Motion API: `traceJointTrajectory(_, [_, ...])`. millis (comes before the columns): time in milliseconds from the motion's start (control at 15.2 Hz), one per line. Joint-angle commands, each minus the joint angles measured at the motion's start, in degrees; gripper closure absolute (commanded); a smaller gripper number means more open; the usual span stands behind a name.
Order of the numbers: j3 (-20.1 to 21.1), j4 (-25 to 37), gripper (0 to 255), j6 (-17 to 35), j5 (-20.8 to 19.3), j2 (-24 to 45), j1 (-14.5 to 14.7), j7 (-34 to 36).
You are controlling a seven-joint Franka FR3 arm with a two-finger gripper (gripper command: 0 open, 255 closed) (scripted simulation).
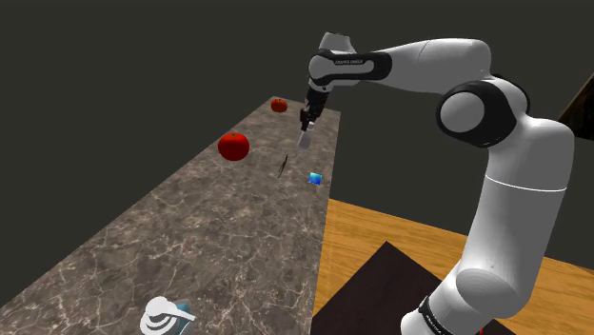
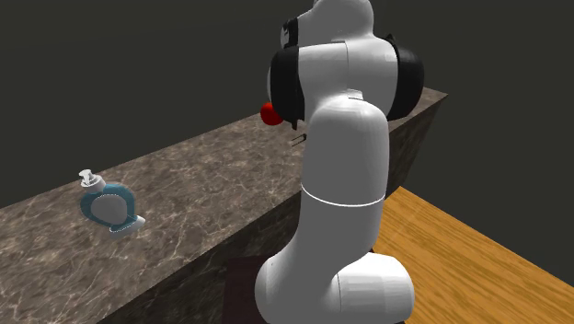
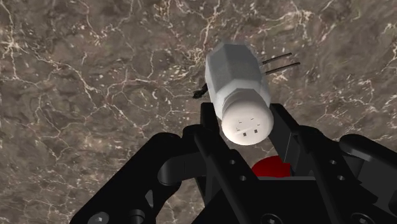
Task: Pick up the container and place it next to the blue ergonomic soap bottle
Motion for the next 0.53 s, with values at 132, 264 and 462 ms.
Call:
traceJointTrajectory(132, [0.0, 3.4, 255, -3.2, 0.0, 0.2, 0.0, 0.0])
traceJointTrajectory(264, [0.0, 5.0, 255, -4.8, 0.0, 0.2, 0.0, 0.0])
traceJointTrajectory(462, [0.0, 7.7, 255, -7.2, 0.0, 0.5, -0.1, 0.0])
